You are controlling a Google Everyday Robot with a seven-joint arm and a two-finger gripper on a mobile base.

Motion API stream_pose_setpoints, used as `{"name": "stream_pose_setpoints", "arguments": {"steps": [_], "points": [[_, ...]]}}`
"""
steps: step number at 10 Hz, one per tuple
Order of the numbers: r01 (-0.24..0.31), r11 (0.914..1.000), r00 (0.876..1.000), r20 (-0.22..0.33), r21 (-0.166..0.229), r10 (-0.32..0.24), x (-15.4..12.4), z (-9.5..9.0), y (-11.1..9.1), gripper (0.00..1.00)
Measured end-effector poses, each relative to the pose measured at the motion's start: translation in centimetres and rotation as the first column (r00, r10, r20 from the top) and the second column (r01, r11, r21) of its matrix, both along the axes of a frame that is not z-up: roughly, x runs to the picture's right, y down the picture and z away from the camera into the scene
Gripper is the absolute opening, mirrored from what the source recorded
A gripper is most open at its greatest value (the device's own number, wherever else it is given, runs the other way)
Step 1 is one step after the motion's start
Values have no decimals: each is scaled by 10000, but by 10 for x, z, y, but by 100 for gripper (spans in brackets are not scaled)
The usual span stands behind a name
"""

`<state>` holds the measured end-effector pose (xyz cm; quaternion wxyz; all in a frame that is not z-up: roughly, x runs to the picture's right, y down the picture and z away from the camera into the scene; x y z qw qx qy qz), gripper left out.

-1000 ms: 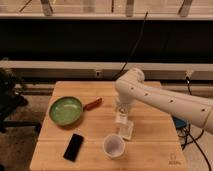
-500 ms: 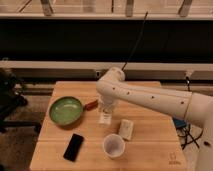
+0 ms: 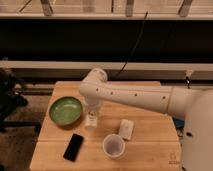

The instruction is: Place the bottle in the ceramic bowl

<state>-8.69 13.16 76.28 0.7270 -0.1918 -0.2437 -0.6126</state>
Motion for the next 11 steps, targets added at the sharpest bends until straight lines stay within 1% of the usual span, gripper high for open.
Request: {"name": "stream_pose_setpoints", "arguments": {"steps": [3, 4, 6, 9, 10, 11], "points": [[250, 9996, 9994, 235, 132, -253, -25, 2, -7, 0], [280, 9993, 9992, 272, 230, -286, -30, 5, -12, 0], [326, 9991, 9988, 357, 259, -336, -44, 10, -19, 0], [277, 9994, 9987, 419, 222, -286, -59, 20, -28, 0], [245, 9996, 9985, 494, 155, -253, -71, 26, -29, 1], [227, 9997, 9984, 511, 128, -233, -77, 30, -30, 5]]}}
